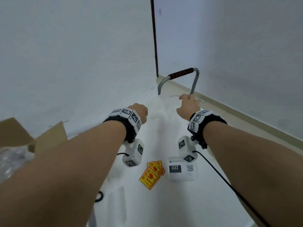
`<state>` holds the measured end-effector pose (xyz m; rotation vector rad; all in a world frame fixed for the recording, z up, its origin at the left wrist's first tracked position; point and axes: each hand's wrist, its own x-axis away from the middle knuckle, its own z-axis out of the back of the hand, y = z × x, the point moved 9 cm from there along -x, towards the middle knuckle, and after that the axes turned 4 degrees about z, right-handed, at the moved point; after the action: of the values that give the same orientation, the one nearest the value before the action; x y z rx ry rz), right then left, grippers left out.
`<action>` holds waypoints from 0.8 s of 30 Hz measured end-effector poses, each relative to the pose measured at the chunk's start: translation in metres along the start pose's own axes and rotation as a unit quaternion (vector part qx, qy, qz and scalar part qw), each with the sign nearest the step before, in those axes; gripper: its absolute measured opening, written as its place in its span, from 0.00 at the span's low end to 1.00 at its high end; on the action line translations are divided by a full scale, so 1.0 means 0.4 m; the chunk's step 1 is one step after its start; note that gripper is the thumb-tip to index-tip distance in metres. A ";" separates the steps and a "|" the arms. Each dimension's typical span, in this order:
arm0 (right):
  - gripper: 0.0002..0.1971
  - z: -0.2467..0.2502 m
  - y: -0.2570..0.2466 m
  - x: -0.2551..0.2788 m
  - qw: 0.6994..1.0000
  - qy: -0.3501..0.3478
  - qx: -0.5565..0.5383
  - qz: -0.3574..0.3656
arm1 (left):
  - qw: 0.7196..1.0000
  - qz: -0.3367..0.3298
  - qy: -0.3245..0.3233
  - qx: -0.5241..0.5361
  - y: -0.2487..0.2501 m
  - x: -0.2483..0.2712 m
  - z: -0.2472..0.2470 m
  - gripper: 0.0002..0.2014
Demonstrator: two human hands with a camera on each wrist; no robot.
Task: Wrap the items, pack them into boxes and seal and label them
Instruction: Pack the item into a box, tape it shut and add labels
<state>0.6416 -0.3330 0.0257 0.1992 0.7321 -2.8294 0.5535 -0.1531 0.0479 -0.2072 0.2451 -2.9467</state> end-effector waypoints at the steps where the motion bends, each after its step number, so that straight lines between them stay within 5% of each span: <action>1: 0.26 -0.013 0.004 -0.034 1.000 -0.004 0.010 0.010 | 1.000 -0.004 -0.005 -0.006 0.010 -0.040 -0.019 0.16; 10: 0.41 -0.241 -0.058 -0.215 0.964 -0.197 0.128 0.128 | 0.998 0.004 -0.052 -0.043 -0.045 -0.267 -0.136 0.16; 16: 0.32 -0.344 -0.074 -0.237 0.929 -0.266 0.196 0.165 | 0.998 0.014 -0.060 -0.025 -0.074 -0.306 -0.178 0.16; 24: 0.16 -0.287 -0.085 -0.167 0.948 -0.228 0.156 0.159 | 0.999 0.018 -0.041 0.003 -0.051 -0.257 -0.124 0.18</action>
<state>0.7071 -0.2363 -0.0459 -0.2615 0.1355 -2.5167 0.6429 -0.1067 -0.0096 -0.3182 0.2275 -2.8948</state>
